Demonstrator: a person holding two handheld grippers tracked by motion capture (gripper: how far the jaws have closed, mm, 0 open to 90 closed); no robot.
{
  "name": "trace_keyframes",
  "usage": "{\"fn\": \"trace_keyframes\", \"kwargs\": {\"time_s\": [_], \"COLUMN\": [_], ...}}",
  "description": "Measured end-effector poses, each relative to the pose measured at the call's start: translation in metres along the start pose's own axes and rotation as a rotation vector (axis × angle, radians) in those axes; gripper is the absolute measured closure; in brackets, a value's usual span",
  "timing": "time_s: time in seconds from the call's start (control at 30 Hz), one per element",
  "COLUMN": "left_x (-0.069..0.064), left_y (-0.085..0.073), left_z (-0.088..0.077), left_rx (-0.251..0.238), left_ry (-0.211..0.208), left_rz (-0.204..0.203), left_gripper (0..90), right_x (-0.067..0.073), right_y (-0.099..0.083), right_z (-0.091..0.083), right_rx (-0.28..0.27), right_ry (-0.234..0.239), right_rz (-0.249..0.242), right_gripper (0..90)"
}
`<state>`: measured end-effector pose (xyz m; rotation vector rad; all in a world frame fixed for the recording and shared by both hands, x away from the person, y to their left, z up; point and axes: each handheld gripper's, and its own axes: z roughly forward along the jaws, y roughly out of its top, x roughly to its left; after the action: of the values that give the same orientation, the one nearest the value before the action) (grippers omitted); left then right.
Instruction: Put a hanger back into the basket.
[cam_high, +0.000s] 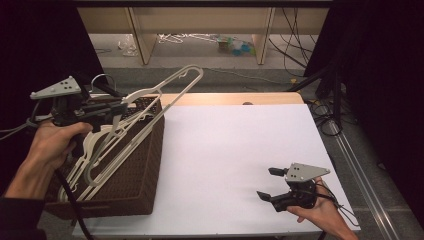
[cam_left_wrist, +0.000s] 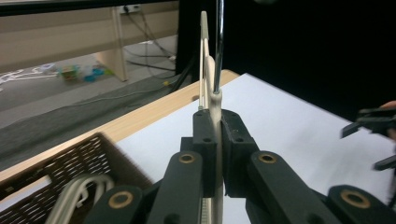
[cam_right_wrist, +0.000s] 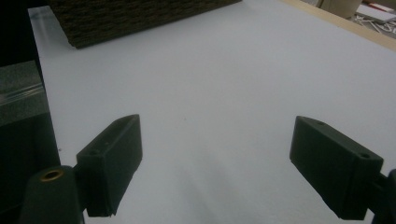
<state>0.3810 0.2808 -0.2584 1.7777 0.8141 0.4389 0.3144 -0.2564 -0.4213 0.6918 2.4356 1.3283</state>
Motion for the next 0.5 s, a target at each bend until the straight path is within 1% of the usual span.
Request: {"fn": "trace_keyframes", "kwargs": {"time_s": [0.07,0.13,0.2,0.3,0.33,0.4,0.43,0.5], "left_x": [0.007,0.014,0.021,0.029,0.032,0.038,0.040,0.046], "left_y": [-0.005,-0.010,-0.015,-0.022,-0.024,-0.029,-0.031,-0.036], "left_z": [-0.001,-0.002,-0.004,-0.006,-0.008,-0.008,-0.008,-0.009], "left_rx": [0.011,0.014,0.016,0.022,0.024,0.034,0.040,0.051], "left_ry": [0.024,0.040,0.049,0.072,0.080,0.102,0.109,0.122], "left_rz": [0.015,0.005,0.010,0.029,0.030,0.016,0.017,0.033], "left_gripper": [85.5,85.5,85.5,85.5,85.5,85.5,85.5,85.5], "right_x": [0.001,0.001,0.002,0.002,0.003,0.002,0.002,0.002], "right_y": [-0.001,-0.001,-0.002,-0.003,-0.003,-0.003,-0.003,-0.004], "right_z": [-0.001,-0.001,-0.001,-0.001,0.000,-0.001,-0.001,0.000], "right_rx": [-0.001,0.001,0.000,0.003,-0.007,0.007,0.007,0.011], "right_ry": [0.004,0.008,0.009,0.010,0.007,0.008,0.007,0.009], "right_rz": [0.006,0.003,0.004,0.004,0.004,0.000,-0.002,-0.003], "right_gripper": [17.9,17.8,17.8,17.6,17.6,17.5,17.5,17.5]}}
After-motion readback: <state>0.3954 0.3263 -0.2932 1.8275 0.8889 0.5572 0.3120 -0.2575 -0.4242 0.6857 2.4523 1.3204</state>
